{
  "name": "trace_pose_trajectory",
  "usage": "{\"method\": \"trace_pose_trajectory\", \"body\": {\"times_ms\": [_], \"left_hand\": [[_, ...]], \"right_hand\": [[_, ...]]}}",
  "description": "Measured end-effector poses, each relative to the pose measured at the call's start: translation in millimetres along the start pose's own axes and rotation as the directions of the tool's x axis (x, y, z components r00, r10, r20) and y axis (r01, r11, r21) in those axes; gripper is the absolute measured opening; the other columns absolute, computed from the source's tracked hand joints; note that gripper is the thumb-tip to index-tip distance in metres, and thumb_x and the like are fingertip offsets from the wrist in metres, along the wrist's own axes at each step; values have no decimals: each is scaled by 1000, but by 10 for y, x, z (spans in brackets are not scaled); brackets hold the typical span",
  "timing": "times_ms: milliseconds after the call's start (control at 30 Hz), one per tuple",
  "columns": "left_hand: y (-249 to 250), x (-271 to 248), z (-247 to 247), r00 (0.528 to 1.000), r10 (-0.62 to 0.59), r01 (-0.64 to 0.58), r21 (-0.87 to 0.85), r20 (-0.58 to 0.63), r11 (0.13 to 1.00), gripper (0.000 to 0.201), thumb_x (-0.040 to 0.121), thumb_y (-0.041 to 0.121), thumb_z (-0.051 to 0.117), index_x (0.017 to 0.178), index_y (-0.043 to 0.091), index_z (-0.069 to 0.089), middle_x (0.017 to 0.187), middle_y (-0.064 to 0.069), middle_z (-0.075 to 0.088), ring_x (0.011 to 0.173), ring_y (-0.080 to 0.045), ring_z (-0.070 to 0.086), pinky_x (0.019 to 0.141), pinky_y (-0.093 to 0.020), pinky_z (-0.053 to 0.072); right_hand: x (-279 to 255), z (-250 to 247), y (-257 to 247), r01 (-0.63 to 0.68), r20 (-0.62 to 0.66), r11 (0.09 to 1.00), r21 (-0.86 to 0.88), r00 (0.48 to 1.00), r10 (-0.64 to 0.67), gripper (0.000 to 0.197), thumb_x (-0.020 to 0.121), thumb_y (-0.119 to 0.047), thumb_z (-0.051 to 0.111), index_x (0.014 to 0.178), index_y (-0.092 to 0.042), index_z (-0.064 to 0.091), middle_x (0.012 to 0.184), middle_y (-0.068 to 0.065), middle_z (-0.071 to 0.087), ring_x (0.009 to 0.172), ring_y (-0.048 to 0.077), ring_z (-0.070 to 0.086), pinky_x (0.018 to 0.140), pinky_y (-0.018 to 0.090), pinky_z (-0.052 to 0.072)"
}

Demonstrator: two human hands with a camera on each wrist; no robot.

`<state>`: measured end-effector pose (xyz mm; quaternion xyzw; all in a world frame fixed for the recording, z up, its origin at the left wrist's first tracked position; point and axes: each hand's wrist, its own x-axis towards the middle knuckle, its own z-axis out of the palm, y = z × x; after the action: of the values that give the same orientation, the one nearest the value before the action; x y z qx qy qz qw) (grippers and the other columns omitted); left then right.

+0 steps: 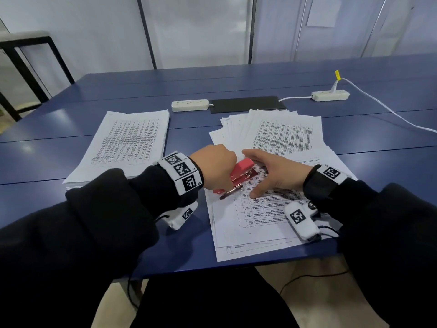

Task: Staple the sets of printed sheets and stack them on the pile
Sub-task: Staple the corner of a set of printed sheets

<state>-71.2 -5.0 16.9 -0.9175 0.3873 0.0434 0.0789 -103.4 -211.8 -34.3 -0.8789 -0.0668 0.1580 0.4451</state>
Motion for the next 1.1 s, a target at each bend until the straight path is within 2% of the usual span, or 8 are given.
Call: {"method": "trace_pose_trajectory", "body": {"times_ms": [100,233,467,600,900,967,1033,1100], "left_hand": [[-51,-7,30,999,36,-36,-5,-9,999,16,83,33,68,88,18,65,75,-2,64,72,-26,63,52,-26,37],[-97,-27,38,988,152,-152,1,-26,988,14,85,35,67,91,24,60,80,1,64,77,-23,59,60,-30,40],[-156,-66,93,992,123,-125,-38,-38,991,16,83,35,68,91,23,62,74,3,63,72,-23,60,62,-32,52],[-208,-105,107,990,134,-135,-35,-35,990,16,84,36,67,90,23,60,71,5,58,69,-19,55,61,-31,45],[-301,-255,124,995,99,-100,-73,-16,992,19,84,39,70,85,23,58,69,6,56,68,-20,55,64,-34,50],[-335,-301,117,996,86,-86,-95,-7,992,20,83,39,70,85,23,58,69,7,56,69,-20,55,65,-36,51],[-374,-338,105,996,87,-87,-136,-10,987,20,82,38,72,90,22,63,73,6,61,72,-20,57,66,-36,52],[-435,-353,83,996,75,-83,-209,-47,974,23,80,37,76,97,23,69,80,8,67,77,-18,60,69,-34,52]], "right_hand": [[7,-10,-3,3,-5,1000,-25,1000,-3,121,65,-9,97,162,-21,26,166,-5,32,150,5,31,117,19,27],[5,-16,-10,-1,-13,999,-53,1000,0,119,64,-13,98,160,-22,30,163,-4,37,148,8,36,120,25,30],[-9,-18,-29,8,-7,997,-77,1000,-8,115,65,-17,98,159,-23,32,161,-6,40,145,9,39,119,27,33],[10,-24,-4,8,-2,996,-84,1000,-8,115,62,-23,100,158,-27,35,157,-8,44,142,10,44,121,36,35],[6,-30,1,1,-1,996,-90,1000,-1,109,62,-24,100,154,-32,41,151,-10,49,138,11,47,119,40,38],[9,-33,11,-9,7,996,-87,1000,10,108,61,-25,101,152,-36,43,148,-10,52,134,11,51,117,38,41],[-2,-24,-19,9,11,998,-67,1000,-9,104,62,-27,100,150,-37,45,146,-11,54,132,7,53,113,30,43],[-32,28,-164,74,-68,997,-2,995,-74,91,67,-38,95,146,-35,50,147,-14,54,134,2,50,110,22,40]]}}
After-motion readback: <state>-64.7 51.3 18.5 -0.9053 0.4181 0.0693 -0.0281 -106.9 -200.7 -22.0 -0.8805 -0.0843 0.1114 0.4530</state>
